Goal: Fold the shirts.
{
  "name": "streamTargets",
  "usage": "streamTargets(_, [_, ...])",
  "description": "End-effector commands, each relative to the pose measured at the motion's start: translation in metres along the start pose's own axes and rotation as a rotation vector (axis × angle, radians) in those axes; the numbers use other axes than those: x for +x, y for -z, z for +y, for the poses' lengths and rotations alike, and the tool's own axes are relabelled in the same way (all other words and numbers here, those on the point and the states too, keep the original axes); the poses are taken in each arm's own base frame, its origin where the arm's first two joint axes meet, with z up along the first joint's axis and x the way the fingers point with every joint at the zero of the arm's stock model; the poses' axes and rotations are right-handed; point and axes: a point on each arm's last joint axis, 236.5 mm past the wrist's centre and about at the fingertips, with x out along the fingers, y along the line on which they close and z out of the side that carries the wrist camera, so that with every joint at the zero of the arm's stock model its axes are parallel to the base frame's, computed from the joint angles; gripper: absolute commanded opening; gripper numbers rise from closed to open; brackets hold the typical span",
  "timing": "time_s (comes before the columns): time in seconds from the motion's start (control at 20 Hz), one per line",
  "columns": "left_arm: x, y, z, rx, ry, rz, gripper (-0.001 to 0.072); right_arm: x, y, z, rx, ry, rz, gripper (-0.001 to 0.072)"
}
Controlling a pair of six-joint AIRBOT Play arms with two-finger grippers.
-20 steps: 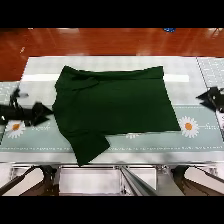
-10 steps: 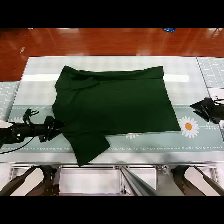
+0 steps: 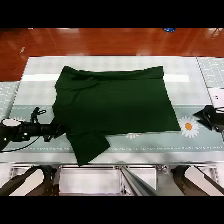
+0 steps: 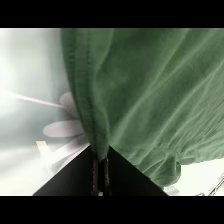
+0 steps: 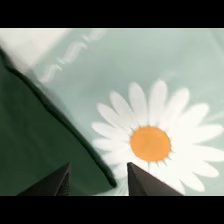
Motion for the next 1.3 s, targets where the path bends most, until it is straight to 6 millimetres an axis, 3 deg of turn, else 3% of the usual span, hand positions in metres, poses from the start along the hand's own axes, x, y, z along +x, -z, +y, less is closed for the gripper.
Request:
streamTargets(0.0, [-0.001, -0.001, -0.012, 0.003, 0.040, -0.002, 0.0025, 0.017, 0.031, -0.014, 0.051, 0.003, 0.170, 0.0407])
streamTargets(0.4, [-0.001, -0.003, -0.016, 0.013, 0.059, -0.008, 0.0026, 0.057, 0.064, -0.004, -0.008, 0.018, 0.372, 0.0407])
streamTargets(0.5, [-0.001, -0.003, -0.016, 0.013, 0.059, -0.008, 0.0026, 0.067, 0.067, 0.010, -0.048, 0.002, 0.380, 0.0407])
streamTargets(0.65, [-0.001, -0.003, -0.016, 0.012, 0.059, -0.011, 0.0026, 0.082, 0.055, 0.043, -0.076, -0.066, 0.299, 0.0404])
streamTargets(0.7, [-0.001, -0.004, -0.017, 0.010, 0.062, -0.012, 0.0026, 0.086, 0.051, 0.052, -0.076, -0.084, 0.276, 0.0366])
streamTargets(0.8, [-0.001, -0.005, -0.020, 0.003, 0.076, -0.016, 0.0026, 0.089, 0.048, 0.070, -0.098, -0.136, 0.254, 0.0077])
streamTargets(0.85, [-0.003, -0.007, -0.024, 0.003, 0.086, -0.022, 0.0026, 0.085, 0.047, 0.086, -0.136, -0.205, 0.246, 0.0023])
streamTargets(0.95, [-0.017, -0.020, -0.045, 0.073, 0.118, -0.049, 0.0026, 0.063, 0.043, 0.123, -0.200, -0.338, 0.256, 0.0023])
streamTargets(1.05, [-0.055, -0.047, -0.100, 0.183, 0.209, -0.146, 0.0026, 0.018, 0.017, 0.167, -0.301, -0.426, 0.163, 0.0022])
streamTargets(1.15, [-0.124, -0.073, -0.178, 0.336, 0.334, -0.334, 0.0025, -0.055, -0.022, 0.220, -0.448, -0.474, -0.055, 0.0022])
streamTargets(1.25, [-0.222, -0.080, -0.255, 0.567, 0.371, -0.621, 0.0024, -0.162, -0.041, 0.283, -0.682, -0.527, -0.337, 0.0022])
